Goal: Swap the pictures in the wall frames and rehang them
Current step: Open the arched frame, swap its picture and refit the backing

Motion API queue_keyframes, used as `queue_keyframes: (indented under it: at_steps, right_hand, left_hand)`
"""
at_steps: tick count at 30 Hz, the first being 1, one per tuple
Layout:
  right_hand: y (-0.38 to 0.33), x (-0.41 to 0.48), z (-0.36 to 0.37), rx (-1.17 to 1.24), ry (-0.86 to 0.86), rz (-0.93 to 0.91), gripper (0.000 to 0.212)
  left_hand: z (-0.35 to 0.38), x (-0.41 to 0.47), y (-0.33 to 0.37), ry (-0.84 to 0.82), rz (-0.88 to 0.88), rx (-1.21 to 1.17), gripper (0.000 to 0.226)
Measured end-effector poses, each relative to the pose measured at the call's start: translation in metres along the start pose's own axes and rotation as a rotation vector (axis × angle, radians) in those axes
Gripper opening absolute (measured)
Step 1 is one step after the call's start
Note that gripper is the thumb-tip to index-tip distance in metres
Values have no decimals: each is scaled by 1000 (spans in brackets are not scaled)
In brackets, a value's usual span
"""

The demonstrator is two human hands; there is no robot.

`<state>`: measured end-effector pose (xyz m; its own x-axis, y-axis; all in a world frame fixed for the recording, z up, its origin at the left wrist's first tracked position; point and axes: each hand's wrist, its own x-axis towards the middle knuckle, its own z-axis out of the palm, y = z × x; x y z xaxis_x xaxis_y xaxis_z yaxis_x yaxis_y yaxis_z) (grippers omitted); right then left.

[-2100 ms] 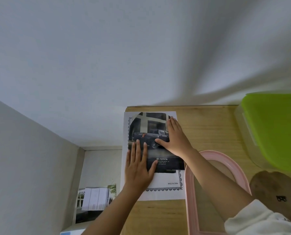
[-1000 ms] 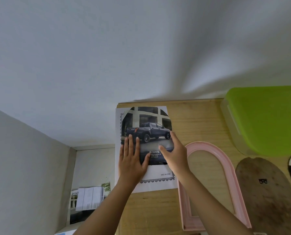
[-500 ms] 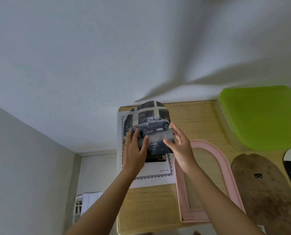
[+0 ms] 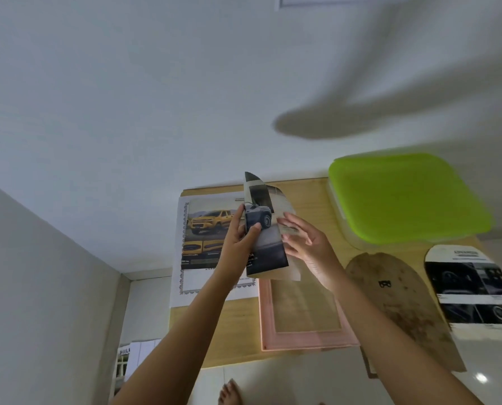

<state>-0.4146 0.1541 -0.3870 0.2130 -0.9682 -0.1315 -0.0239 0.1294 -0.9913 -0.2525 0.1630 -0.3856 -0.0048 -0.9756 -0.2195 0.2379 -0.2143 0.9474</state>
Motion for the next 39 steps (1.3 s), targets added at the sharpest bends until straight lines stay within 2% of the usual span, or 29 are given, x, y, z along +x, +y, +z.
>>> queue_keyframes:
  at_steps: [3,6,12,17,21,26,29,35,39]
  right_hand:
    - [4,-11,-23,-84,193,-48,37]
    - [7,-18,-35,-211,264,-48,41]
    - [22,-29,-58,-203,241,67,50]
    - [44,-47,-86,-403,194,124,53]
    - [58,-63,-98,-549,160,144,51]
    - [74,-77,-101,-644,138,155,51]
    - [84,-81,-101,-679,110,175,53]
    - [95,-84,-98,-893,84,171,60]
    - [101,-83,-92,-910,69,192,65]
  left_hand:
    - [15,-12,-3,0,-16,-83,58]
    - [30,-23,-8,-1,-39,-181,54]
    - [49,-38,-22,-17,-118,-189,50]
    - [49,-50,-46,-20,-209,-4,40]
    - [51,-62,-69,75,-248,25,31]
    - [50,-68,-95,148,-231,102,32]
    - [47,-67,-106,159,-151,276,37]
    - [33,-56,-127,225,-41,998,49]
    - [28,-52,-134,209,-84,1165,51]
